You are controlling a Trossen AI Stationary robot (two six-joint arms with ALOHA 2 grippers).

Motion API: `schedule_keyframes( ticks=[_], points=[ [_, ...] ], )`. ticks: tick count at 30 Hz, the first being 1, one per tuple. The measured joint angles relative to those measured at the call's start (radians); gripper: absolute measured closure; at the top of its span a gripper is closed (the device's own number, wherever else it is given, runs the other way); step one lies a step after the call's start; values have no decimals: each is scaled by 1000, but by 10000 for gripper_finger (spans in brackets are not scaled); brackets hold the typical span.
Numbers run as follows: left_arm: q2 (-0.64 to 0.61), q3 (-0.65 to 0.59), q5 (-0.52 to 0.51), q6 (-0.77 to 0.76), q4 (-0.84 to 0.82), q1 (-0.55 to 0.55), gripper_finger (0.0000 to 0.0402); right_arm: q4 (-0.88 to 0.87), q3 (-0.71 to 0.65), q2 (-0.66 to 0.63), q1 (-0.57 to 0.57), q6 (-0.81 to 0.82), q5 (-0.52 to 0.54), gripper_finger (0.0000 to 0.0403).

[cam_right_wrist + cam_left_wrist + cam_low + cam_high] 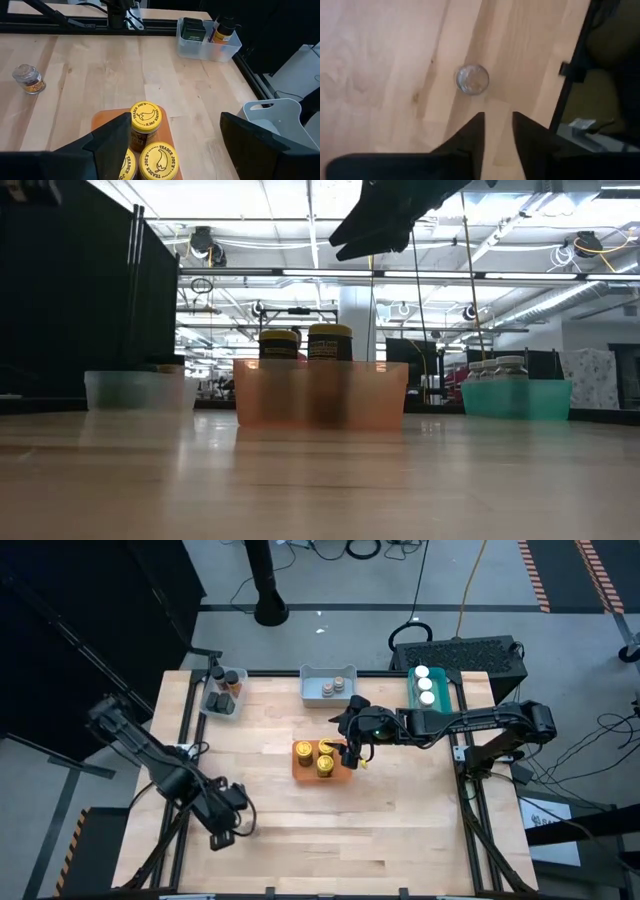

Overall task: Sort spices by type
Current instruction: Put the brown seasoning bottle into the gray bin

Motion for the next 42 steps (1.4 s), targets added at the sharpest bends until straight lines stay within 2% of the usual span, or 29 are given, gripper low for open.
schedule_keyframes(
  ticks=[4,10,15,25,30,36,42],
  points=[
    [64,0,35,1,-2,-1,239,0,0,0,0,0,1,117],
    [146,1,-39,73,13,-10,139,-25,0,0,0,16,5,117],
    [218,1,-102,201,80,-34,96,-51,0,0,0,26,5,117],
    [358,0,-127,275,79,-35,91,-55,0,0,0,27,5,117],
    [382,-11,-128,308,144,-33,94,-55,0,0,0,34,4,117],
    [383,-64,-127,290,175,-31,129,-58,0,0,0,34,5,117],
    [383,-79,-135,297,184,-31,188,-58,0,0,0,34,4,117]
  ],
)
